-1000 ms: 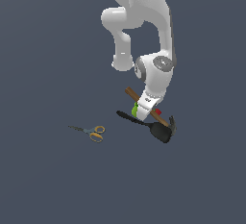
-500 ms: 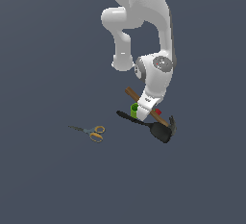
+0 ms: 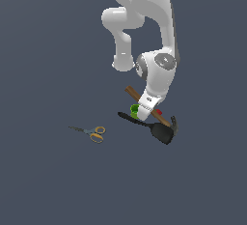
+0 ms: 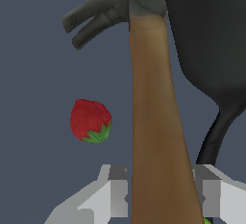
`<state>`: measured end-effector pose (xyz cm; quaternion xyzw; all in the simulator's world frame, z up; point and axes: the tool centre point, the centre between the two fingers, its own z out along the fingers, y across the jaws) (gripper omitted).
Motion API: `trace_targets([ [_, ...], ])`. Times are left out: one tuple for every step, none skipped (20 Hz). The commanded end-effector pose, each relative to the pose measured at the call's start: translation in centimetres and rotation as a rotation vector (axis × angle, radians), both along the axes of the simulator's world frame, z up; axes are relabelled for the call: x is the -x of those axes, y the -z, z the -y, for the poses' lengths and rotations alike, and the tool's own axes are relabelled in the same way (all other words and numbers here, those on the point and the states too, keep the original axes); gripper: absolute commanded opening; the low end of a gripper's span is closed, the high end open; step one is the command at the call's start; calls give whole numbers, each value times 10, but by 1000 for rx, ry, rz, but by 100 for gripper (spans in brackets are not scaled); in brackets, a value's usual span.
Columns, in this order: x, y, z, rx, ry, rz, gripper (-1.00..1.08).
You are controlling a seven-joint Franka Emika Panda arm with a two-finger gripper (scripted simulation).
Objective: Pick up a designated object from a clutter of objects.
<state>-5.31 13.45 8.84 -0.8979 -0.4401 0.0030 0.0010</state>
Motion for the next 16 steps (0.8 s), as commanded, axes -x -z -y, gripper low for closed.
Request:
trace_targets([
  [-7,-14,-1,-2,-1,6,-100],
  [-10,-20,-1,-2,-1,6,-100],
  [-13,-26,-1,-2,-1,6,-100],
  [-16,-33,-1,-3,-2,6,-100],
  [-19,-40,0,-3,-2,6,-100],
  [-23,-47,0,-3,-2,6,-100],
  [-27,-55,0,-3,-2,6,-100],
  [-30,-64,0,-3,-2,6,-100],
  [-35,-72,0,-3,-2,6,-100],
  [-39,-81,0,-4,-2,6,-100],
  [-43,-90,0,-4,-2,6,-100],
  [-48,-99,0,-4,-2,6,-100],
  [-52,-109,1,-4,-2,6,-100],
  [-56,-118,1,-4,-2,6,-100],
  [-61,-127,1,-4,-2,6,-100],
  [-65,-136,1,-4,-2,6,-100],
])
